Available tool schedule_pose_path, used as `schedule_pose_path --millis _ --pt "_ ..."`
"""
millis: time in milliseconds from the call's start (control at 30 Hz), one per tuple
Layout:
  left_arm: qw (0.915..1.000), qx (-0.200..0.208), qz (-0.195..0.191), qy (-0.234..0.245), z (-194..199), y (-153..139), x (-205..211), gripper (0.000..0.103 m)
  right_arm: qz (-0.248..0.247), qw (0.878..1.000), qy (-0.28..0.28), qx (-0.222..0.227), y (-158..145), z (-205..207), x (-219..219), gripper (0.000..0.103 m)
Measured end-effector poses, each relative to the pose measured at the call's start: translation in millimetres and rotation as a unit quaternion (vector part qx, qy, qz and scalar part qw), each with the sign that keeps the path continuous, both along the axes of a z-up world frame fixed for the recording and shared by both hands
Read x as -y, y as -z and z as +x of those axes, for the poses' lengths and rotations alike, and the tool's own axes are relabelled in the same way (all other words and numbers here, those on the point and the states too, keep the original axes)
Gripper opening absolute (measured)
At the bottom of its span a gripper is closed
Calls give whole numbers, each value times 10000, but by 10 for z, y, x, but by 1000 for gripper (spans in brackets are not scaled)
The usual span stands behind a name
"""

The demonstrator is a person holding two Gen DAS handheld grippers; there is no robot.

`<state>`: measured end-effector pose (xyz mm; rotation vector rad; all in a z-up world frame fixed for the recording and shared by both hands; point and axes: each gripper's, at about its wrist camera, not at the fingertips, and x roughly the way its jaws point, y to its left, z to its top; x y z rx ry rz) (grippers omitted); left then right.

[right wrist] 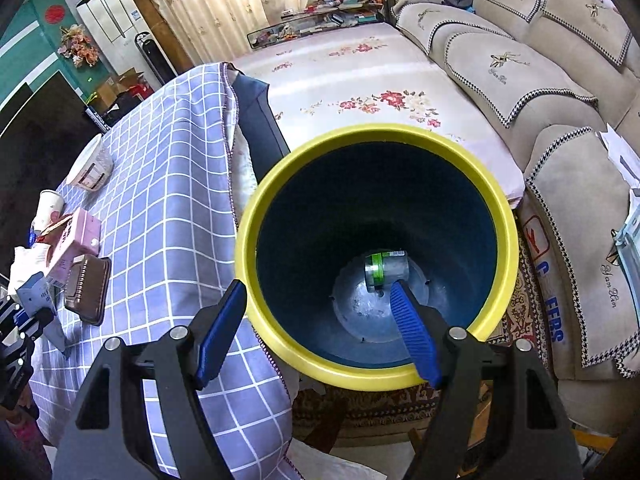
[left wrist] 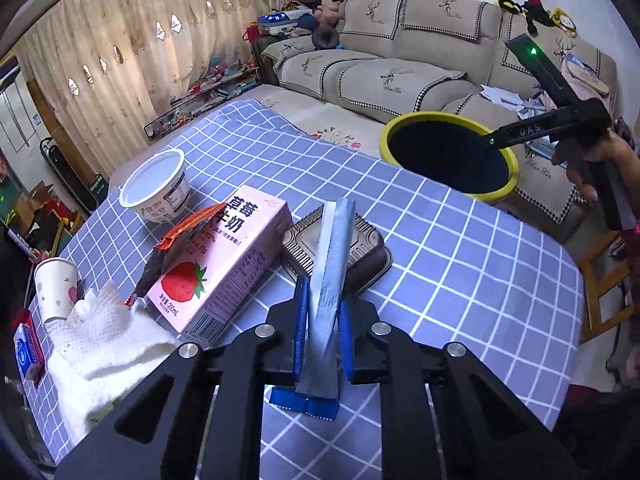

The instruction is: Collect trash

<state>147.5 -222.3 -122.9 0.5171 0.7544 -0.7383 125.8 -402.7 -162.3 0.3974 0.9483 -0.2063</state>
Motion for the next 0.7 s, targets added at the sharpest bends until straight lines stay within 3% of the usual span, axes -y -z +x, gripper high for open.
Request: schedule_pose_path --millis 333,700 --pt "9999 22 -157 15 -150 -298 170 14 -46 9998 1 184 -111 -110 30 70" --pt "9984 132 -130 534 -80 -385 1039 14 -112 9988 294 366 -200 -393 374 71"
